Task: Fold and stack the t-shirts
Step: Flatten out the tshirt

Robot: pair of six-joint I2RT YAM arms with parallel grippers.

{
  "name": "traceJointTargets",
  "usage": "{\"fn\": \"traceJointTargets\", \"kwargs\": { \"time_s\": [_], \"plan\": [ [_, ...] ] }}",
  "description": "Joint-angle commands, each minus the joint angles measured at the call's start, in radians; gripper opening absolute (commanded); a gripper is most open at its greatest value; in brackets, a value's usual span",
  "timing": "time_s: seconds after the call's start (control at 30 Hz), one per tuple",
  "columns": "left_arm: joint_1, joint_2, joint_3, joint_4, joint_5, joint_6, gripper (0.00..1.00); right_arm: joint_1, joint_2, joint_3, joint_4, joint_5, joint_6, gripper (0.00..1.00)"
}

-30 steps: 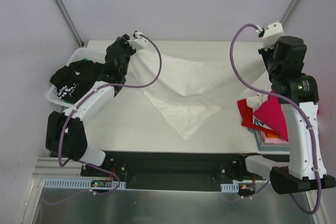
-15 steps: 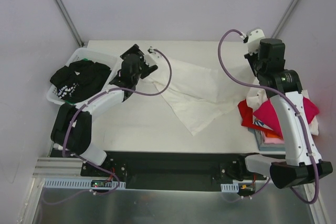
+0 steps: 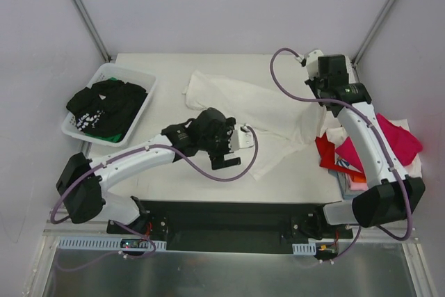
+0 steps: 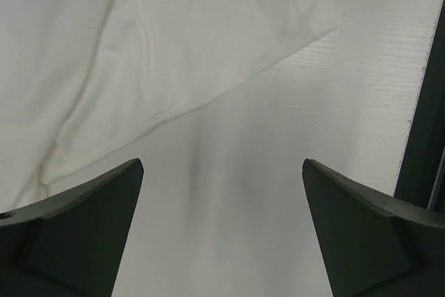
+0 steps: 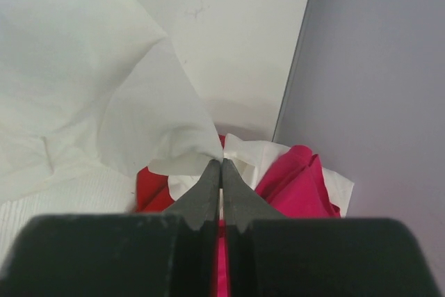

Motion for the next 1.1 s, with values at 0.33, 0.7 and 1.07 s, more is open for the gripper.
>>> {"fn": "traceJointTargets", "kwargs": {
  "time_s": [0.33, 0.7, 1.07],
  "plan": [
    [-0.087, 0.268, 0.099, -0.087, 0.055, -0.045, 0.99, -0.028, 0.101, 0.055, 0.039, 0.002, -0.005, 0.01],
    [-0.153, 0.386, 0.215, -0.087, 0.053, -0.052, 0.97, -0.035, 0.136, 0.037, 0.057, 0.001, -0.011, 0.01],
    [-0.204, 0.527, 0.324, -0.079, 0.047, -0.086, 0.93, -0.039, 0.165, 0.057, 0.056, -0.005, -0.013, 0.01]
  ]
}}
